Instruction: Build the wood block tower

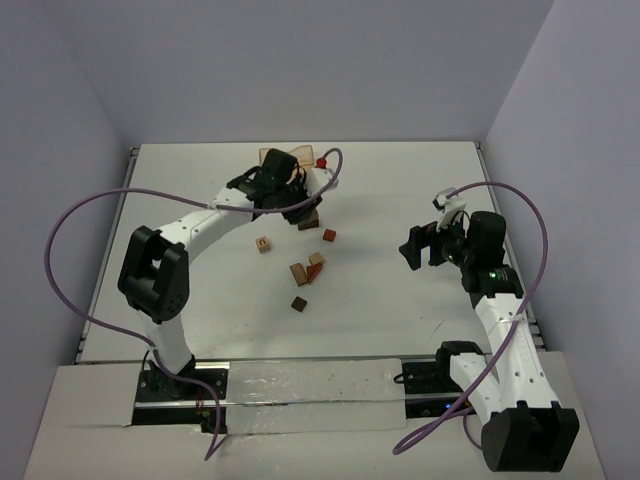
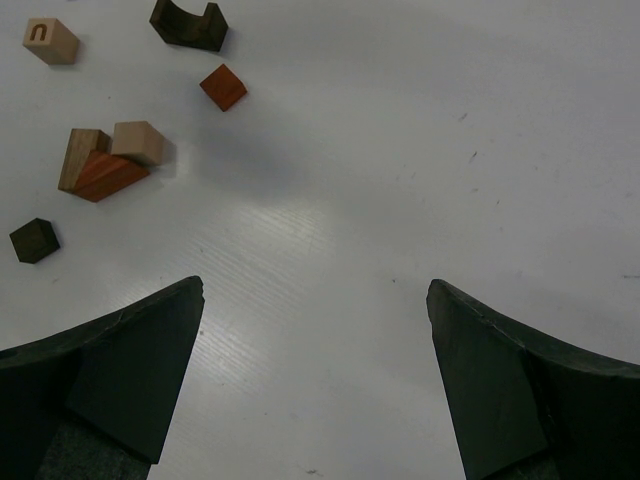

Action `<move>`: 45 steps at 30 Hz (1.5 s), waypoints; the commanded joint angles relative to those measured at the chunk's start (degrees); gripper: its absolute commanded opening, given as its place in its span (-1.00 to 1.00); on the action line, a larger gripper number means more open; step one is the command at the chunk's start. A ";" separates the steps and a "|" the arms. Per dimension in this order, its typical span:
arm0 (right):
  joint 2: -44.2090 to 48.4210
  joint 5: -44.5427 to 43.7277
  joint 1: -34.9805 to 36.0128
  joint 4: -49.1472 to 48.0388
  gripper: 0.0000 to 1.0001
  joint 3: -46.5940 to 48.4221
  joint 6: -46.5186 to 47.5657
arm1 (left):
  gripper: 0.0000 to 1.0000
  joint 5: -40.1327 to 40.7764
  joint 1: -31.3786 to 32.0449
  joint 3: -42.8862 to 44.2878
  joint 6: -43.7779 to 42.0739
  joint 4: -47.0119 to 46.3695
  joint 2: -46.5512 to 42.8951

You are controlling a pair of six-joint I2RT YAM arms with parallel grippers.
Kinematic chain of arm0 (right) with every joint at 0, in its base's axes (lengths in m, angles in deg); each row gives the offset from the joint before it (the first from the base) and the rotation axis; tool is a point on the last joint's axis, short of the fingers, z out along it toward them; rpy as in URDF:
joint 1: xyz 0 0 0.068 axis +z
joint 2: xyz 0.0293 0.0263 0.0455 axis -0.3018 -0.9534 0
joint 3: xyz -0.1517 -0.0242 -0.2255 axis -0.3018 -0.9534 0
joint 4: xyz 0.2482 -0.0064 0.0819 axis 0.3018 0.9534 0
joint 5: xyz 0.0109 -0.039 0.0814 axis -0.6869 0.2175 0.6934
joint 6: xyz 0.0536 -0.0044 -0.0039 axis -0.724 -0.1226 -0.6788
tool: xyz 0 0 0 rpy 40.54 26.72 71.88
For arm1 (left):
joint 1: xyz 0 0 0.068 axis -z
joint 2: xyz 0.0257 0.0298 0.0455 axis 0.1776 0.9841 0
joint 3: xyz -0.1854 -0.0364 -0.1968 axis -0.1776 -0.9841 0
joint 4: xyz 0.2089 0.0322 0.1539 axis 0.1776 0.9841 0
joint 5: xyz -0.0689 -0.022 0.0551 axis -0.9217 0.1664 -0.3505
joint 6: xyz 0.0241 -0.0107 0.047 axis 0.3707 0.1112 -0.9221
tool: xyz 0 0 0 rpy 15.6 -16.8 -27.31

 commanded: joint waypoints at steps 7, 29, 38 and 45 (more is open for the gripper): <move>-0.31 0.09 -0.18 -0.40 0.99 2.68 0.19 | -1.00 2.48 -3.87 16.93 -3.56 -0.46 13.20; -0.02 -0.27 -0.27 0.04 0.99 2.59 0.06 | -1.00 -2.00 -1.42 6.45 -8.59 -0.99 15.07; 0.39 -0.15 -0.27 -0.02 0.99 2.44 -0.03 | -1.00 -2.95 5.28 -11.55 -6.97 -7.21 3.89; 0.42 -0.09 -0.27 0.04 0.99 2.48 -0.09 | -1.00 -7.16 8.41 -16.97 -3.15 -6.14 -0.36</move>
